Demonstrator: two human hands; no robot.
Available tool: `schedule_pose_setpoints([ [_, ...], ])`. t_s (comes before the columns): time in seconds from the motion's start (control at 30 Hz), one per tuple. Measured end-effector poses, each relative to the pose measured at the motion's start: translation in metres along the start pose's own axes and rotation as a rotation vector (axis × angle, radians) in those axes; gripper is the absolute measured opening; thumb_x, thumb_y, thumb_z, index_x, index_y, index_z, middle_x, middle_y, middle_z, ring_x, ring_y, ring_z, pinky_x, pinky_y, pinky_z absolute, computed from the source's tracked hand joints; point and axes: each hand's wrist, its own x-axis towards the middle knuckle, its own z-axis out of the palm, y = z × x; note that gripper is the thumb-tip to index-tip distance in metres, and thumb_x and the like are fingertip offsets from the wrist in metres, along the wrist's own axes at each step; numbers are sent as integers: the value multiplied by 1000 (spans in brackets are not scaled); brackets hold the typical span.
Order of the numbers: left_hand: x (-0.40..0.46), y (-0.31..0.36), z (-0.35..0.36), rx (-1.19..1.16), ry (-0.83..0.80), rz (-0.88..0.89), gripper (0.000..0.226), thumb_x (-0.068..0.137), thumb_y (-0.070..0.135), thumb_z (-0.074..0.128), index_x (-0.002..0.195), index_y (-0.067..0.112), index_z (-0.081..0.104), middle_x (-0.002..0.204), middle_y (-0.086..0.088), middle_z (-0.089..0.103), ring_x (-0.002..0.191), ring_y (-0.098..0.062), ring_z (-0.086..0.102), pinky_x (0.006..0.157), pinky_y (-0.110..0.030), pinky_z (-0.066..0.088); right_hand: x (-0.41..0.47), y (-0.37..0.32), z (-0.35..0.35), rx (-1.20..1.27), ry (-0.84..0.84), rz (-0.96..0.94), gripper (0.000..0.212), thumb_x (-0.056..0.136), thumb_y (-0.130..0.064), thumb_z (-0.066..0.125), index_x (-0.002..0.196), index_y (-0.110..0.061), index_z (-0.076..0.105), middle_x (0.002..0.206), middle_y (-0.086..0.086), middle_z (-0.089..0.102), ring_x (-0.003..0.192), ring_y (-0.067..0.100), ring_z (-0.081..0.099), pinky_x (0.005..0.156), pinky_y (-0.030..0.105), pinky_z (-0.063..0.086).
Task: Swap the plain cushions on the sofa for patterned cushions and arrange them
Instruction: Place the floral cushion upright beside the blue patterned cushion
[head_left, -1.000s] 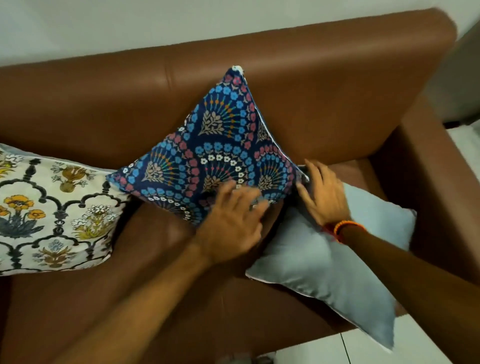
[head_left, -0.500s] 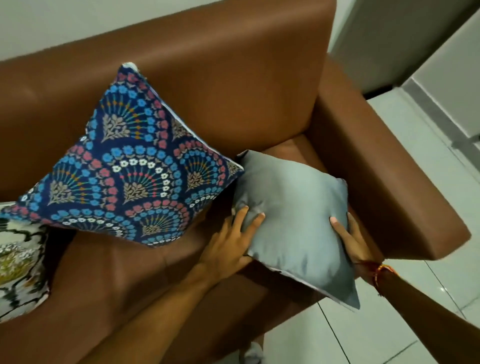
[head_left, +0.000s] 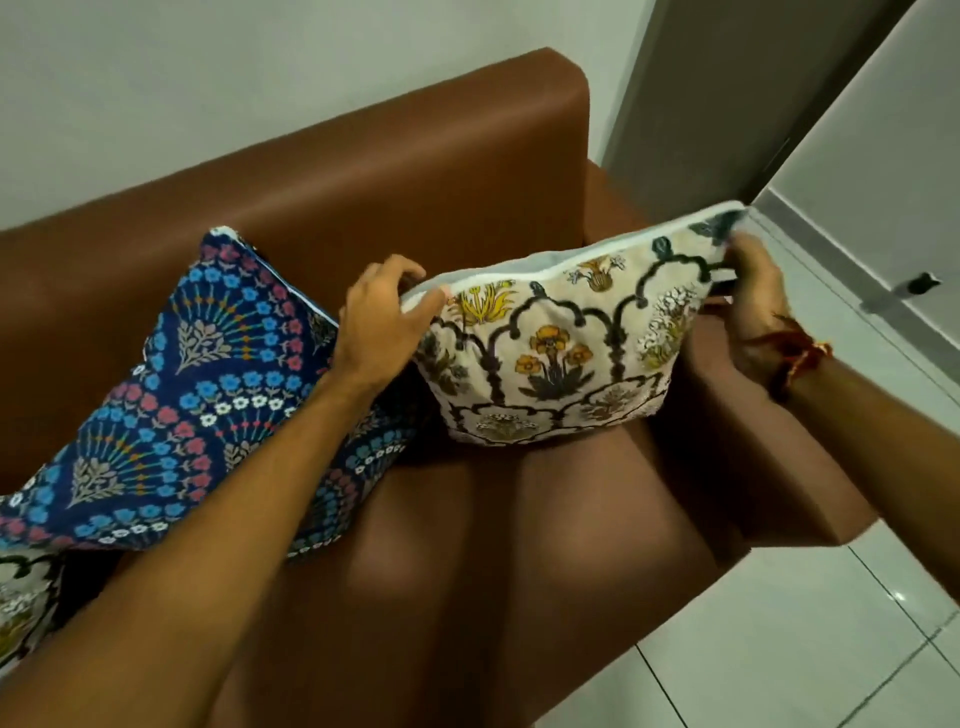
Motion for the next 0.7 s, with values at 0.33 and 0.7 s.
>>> schedule_pose_setpoints([
  [0.33, 18, -16, 6, 337, -176, -29, 72, 76, 58, 83, 118, 18, 42, 120, -8, 62, 109, -32, 63, 76, -41, 44, 46, -13, 61, -398, -143, -264, 54, 87, -12, 78, 136, -9, 55, 130, 9, 69, 115, 23, 69, 107, 49, 55],
  [0.7, -3, -25, -17, 908, -356, -312, 87, 80, 85, 54, 131, 15, 46, 125, -14, 66, 116, -38, 64, 76, -43, 48, 55, -49, 163, -675, -319, -745, 62, 98, -33, 62, 154, -16, 42, 142, 7, 58, 131, 24, 55, 112, 47, 47],
])
